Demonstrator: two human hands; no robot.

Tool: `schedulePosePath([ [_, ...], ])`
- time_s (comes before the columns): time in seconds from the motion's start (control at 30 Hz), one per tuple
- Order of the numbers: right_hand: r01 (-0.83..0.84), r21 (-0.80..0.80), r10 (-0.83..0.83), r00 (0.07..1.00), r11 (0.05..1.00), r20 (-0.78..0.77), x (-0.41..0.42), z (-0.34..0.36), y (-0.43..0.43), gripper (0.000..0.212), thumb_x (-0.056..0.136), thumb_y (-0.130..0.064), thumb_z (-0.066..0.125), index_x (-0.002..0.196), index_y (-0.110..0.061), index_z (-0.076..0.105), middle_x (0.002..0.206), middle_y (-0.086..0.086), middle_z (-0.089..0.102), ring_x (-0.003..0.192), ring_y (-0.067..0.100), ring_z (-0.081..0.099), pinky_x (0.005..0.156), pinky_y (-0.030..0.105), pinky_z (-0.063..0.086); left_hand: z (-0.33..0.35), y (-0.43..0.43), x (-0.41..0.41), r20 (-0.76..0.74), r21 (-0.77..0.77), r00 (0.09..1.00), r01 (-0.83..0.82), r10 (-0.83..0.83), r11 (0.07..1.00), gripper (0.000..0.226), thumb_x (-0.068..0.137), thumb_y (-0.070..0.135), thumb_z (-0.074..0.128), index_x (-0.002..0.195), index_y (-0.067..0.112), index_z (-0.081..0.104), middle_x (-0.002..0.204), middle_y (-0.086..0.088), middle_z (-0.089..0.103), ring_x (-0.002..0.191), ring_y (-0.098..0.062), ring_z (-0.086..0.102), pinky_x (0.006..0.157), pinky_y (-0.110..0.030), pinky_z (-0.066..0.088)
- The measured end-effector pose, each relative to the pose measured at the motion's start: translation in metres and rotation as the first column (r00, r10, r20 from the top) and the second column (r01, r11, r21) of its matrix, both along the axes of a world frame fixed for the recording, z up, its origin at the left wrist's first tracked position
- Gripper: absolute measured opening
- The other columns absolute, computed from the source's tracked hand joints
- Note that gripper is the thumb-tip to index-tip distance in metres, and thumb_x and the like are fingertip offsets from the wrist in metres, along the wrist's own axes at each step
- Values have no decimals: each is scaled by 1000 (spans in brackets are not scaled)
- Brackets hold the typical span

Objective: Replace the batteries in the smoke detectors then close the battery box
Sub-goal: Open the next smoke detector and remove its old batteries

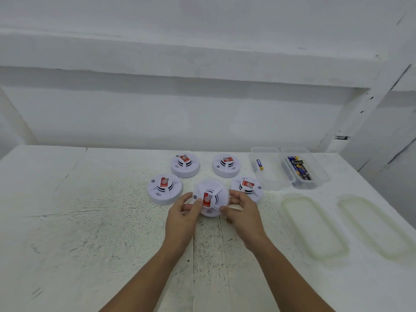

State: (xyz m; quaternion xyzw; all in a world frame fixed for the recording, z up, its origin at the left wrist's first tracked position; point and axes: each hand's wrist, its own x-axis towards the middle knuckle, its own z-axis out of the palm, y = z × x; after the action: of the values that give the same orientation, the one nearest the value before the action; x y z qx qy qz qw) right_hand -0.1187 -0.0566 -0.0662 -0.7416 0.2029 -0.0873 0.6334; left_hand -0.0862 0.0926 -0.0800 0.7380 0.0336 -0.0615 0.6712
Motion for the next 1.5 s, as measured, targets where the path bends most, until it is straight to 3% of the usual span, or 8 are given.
schedulePosePath([
  [0.2,-173,-120,178,984,978,30,-25,6,-16,31,78,-7,72,98,-27,61,100,-12,66,91,12,65,77,31,55,9,5,-5,-63,-184,986,142,-155,973,56,75,62,56,101,12,60,97,-16,70,91,-26,70,85,-38,57],
  [0.33,-223,-298,258,962,928,85,-39,10,-20,30,81,-1,65,93,-28,61,99,-17,63,99,3,59,79,25,55,11,7,-12,-28,26,964,267,-266,963,63,67,76,62,103,25,60,98,3,71,89,-11,68,81,-32,56],
  [0.47,-266,-482,328,943,835,48,-49,6,-27,35,83,-3,62,99,-34,60,111,-27,58,106,1,56,83,15,49,14,10,-18,1,184,940,334,-340,924,52,57,60,73,99,34,57,97,14,69,82,8,63,64,-8,47],
  [0.63,-312,-637,404,915,705,0,-62,-5,-30,41,79,-4,63,97,-39,52,116,-26,52,113,0,44,88,20,46,9,18,-19,86,333,894,390,-440,858,58,53,50,87,102,47,55,103,27,63,94,16,53,70,1,38],
  [0.83,-352,-733,477,878,582,-42,-64,-2,-29,38,73,-12,60,109,-28,62,118,-22,50,116,-1,38,98,5,27,3,25,-14,81,444,857,427,-510,788,101,36,73,80,127,48,47,116,31,57,116,12,45,107,-38,34],
  [0.97,-372,-792,510,855,484,-90,-61,4,-24,30,80,-23,51,107,-23,62,120,-10,52,116,3,37,97,4,25,10,27,-19,92,540,812,446,-577,714,89,48,62,77,126,49,36,112,41,38,96,44,9,97,-29,20],
  [1.13,-405,-853,552,815,329,-174,-50,16,-25,30,82,-35,50,106,-23,62,126,-5,55,118,11,47,94,26,41,-2,26,-18,98,585,783,454,-614,672,99,49,70,78,133,47,30,128,32,39,112,34,10,109,-31,12],
  [1.5,-581,-795,655,671,174,-347,-31,20,-28,24,98,-19,45,120,-9,50,152,0,28,141,13,24,95,13,22,-2,7,-10,106,637,745,457,-658,621,112,38,79,70,136,40,32,109,42,43,103,31,34,115,-35,-8],
])
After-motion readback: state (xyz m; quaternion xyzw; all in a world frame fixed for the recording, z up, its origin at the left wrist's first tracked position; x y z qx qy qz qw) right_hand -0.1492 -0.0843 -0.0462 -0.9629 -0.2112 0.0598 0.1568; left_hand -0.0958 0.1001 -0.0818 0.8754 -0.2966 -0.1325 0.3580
